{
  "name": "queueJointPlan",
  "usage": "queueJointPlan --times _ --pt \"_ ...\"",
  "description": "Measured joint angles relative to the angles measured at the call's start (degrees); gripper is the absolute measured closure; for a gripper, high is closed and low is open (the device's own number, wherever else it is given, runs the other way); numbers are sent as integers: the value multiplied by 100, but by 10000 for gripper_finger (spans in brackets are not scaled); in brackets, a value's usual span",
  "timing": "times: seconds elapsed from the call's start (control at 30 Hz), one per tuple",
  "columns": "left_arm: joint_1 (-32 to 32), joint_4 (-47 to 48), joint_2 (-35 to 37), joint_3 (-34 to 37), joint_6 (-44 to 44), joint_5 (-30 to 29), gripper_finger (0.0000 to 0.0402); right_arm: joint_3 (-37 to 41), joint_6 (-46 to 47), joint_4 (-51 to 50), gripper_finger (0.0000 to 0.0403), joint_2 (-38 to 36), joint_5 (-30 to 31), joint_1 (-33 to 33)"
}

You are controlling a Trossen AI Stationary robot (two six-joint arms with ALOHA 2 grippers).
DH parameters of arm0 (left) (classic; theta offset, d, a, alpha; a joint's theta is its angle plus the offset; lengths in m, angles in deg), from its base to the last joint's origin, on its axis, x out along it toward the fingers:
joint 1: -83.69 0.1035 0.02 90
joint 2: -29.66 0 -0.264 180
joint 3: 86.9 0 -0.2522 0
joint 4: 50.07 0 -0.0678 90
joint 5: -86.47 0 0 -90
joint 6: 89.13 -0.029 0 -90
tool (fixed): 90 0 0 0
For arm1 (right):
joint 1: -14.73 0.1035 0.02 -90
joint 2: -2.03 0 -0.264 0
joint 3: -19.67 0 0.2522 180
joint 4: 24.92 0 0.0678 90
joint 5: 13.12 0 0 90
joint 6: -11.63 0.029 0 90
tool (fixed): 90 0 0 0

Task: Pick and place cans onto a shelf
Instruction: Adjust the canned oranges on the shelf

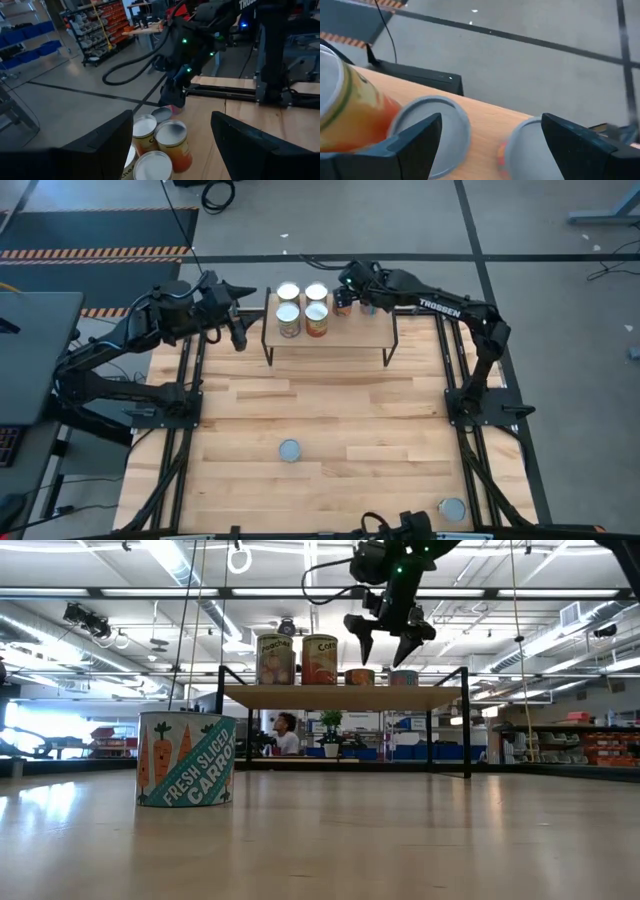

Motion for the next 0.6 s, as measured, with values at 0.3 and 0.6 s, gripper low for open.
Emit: queueJointPlan --times 0.3,0.6 --pt "11 -53 -13 0 172 3 127 -200 334 -272 53 6 -846 -203" --pt "11 -511 -106 4 274 -20 127 -544 -479 -420 53 -2 -1305 -476"
